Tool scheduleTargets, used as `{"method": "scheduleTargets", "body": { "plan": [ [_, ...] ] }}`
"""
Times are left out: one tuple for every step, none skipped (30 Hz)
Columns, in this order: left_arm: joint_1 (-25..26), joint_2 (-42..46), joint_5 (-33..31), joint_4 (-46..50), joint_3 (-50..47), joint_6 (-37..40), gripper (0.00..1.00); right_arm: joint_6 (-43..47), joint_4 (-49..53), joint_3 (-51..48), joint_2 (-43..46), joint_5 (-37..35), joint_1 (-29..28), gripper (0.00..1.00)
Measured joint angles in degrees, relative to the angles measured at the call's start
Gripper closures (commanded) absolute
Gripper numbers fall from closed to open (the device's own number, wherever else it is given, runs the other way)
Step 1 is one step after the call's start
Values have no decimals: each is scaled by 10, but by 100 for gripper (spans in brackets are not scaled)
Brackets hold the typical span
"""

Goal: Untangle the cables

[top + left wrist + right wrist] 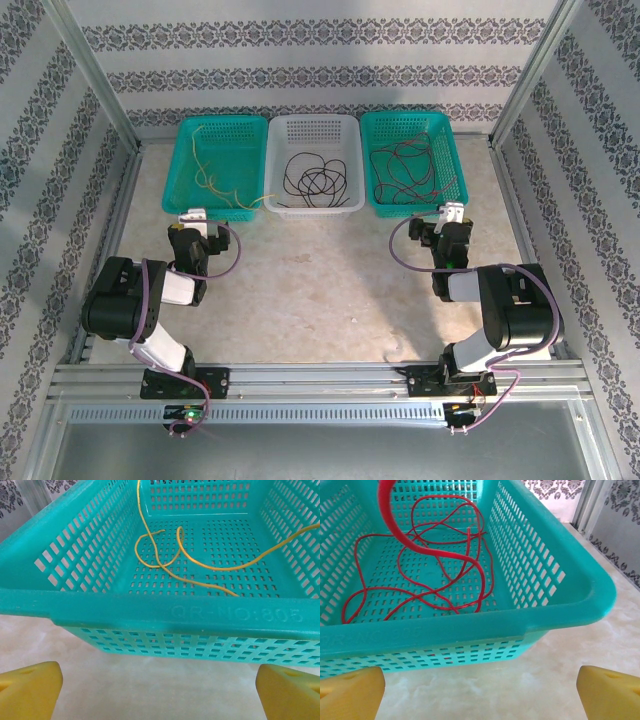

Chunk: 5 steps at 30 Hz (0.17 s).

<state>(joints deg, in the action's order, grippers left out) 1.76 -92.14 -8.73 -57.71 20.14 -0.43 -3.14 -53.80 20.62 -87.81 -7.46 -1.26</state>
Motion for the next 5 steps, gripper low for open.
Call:
{"method": "scheduleTargets", "body": {
  "plan": [
    [0, 0, 0, 1, 0, 0, 1, 1, 2, 1, 0, 8, 0, 2],
    [0, 0, 0, 1, 0, 0, 1, 1, 3, 2, 0, 13, 0, 2],
    [0, 0, 0, 2, 0, 0, 1, 2, 5, 3, 0, 18, 0, 2],
    [0, 0, 1, 2, 0, 0, 1, 2, 5, 3, 0, 24, 0, 1],
    [0, 0, 2, 2, 0, 0, 1, 2, 4, 3, 0, 26, 0, 2]
  ]
}}
